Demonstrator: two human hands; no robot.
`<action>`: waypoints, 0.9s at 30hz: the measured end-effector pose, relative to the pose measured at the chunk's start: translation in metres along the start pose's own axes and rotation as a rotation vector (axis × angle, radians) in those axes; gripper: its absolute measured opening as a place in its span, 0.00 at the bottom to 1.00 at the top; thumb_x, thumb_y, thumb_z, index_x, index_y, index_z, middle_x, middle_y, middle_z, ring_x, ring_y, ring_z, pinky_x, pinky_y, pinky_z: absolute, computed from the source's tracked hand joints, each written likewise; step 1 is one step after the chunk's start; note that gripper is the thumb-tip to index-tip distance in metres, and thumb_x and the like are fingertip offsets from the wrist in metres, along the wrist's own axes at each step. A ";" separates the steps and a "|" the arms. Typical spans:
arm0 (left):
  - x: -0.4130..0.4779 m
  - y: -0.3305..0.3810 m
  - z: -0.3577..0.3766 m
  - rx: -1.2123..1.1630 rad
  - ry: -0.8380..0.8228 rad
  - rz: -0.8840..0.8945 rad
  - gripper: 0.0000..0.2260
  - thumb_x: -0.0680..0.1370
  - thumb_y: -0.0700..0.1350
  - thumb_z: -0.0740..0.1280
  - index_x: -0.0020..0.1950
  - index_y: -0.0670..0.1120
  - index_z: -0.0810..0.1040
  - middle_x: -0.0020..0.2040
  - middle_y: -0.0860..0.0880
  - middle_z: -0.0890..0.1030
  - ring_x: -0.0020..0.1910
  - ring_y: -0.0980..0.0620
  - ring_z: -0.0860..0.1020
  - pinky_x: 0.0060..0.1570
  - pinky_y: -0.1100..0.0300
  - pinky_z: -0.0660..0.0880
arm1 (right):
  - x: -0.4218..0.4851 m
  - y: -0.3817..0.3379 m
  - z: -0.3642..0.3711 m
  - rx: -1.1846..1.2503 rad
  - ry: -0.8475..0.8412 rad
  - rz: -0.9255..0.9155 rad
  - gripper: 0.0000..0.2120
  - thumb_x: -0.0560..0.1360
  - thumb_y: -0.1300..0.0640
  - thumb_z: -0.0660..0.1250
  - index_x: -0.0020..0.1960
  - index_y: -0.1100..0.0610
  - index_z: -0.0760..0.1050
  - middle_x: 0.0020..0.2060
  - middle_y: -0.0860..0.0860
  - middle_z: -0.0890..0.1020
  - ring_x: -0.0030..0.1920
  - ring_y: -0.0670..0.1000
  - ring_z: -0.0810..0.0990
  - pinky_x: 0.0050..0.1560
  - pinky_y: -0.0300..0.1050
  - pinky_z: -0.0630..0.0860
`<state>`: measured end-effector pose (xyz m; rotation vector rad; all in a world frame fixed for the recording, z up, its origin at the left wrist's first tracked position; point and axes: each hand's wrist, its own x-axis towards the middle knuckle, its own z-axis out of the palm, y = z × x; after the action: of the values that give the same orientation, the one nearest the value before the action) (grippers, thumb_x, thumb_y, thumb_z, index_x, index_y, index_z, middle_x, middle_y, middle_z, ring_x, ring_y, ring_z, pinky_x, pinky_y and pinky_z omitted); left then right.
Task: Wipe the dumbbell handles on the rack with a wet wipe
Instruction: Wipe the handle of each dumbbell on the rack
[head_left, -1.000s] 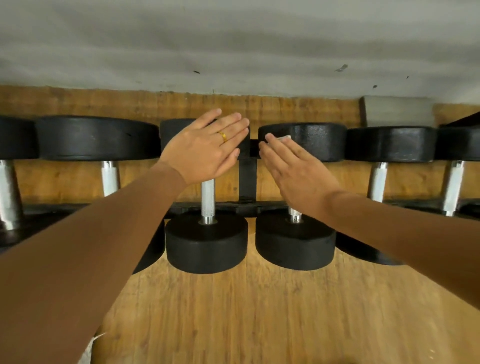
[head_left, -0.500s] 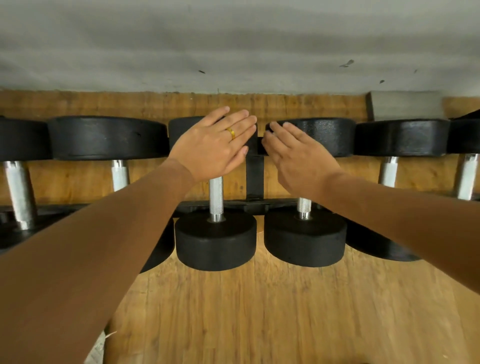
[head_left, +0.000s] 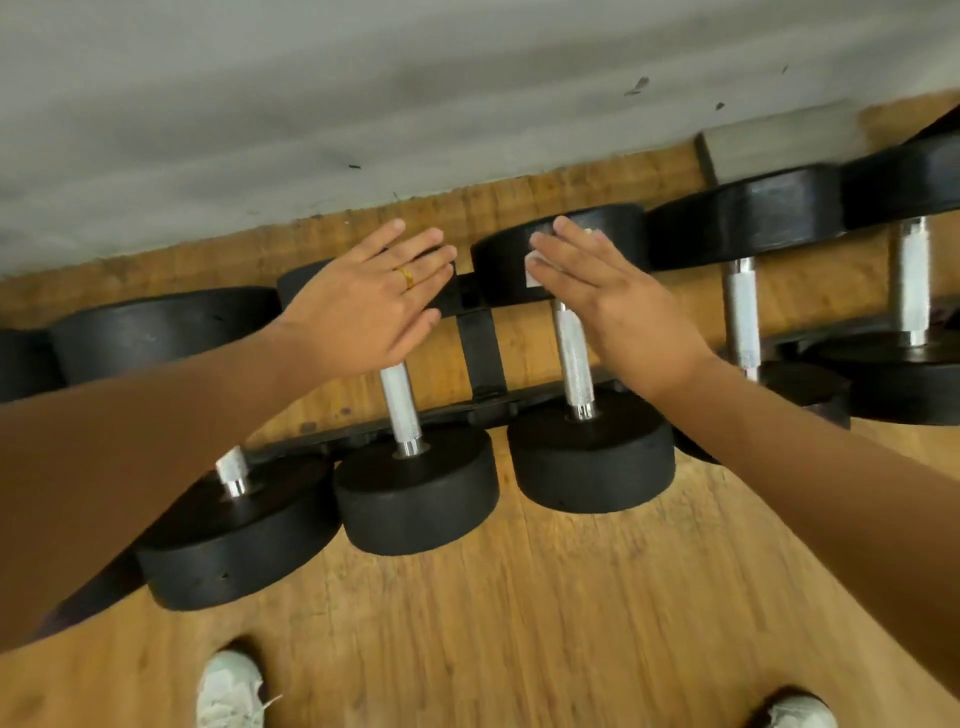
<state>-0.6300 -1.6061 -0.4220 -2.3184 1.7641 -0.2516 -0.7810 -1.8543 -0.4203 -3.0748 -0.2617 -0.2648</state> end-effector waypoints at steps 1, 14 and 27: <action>0.003 -0.002 0.000 0.014 -0.010 0.038 0.28 0.85 0.54 0.49 0.75 0.37 0.71 0.75 0.38 0.73 0.79 0.41 0.66 0.80 0.41 0.53 | -0.002 -0.001 0.004 0.088 0.064 0.045 0.35 0.65 0.80 0.68 0.71 0.63 0.73 0.72 0.60 0.73 0.75 0.61 0.67 0.74 0.56 0.61; 0.001 -0.005 0.014 -0.026 0.188 0.189 0.22 0.84 0.53 0.62 0.69 0.38 0.79 0.68 0.41 0.80 0.70 0.43 0.77 0.73 0.40 0.69 | -0.037 0.000 0.061 1.380 0.192 1.424 0.06 0.80 0.61 0.67 0.52 0.52 0.81 0.50 0.51 0.84 0.52 0.52 0.84 0.59 0.55 0.80; -0.001 -0.007 0.019 0.006 0.177 0.196 0.23 0.85 0.54 0.61 0.71 0.39 0.78 0.69 0.41 0.80 0.71 0.43 0.76 0.74 0.41 0.67 | -0.025 0.017 0.075 1.477 0.121 1.100 0.10 0.78 0.65 0.69 0.47 0.50 0.82 0.43 0.45 0.85 0.45 0.41 0.83 0.50 0.36 0.78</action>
<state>-0.6192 -1.6017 -0.4388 -2.1571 2.0546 -0.4394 -0.7896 -1.8708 -0.4991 -1.3865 0.8211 -0.0870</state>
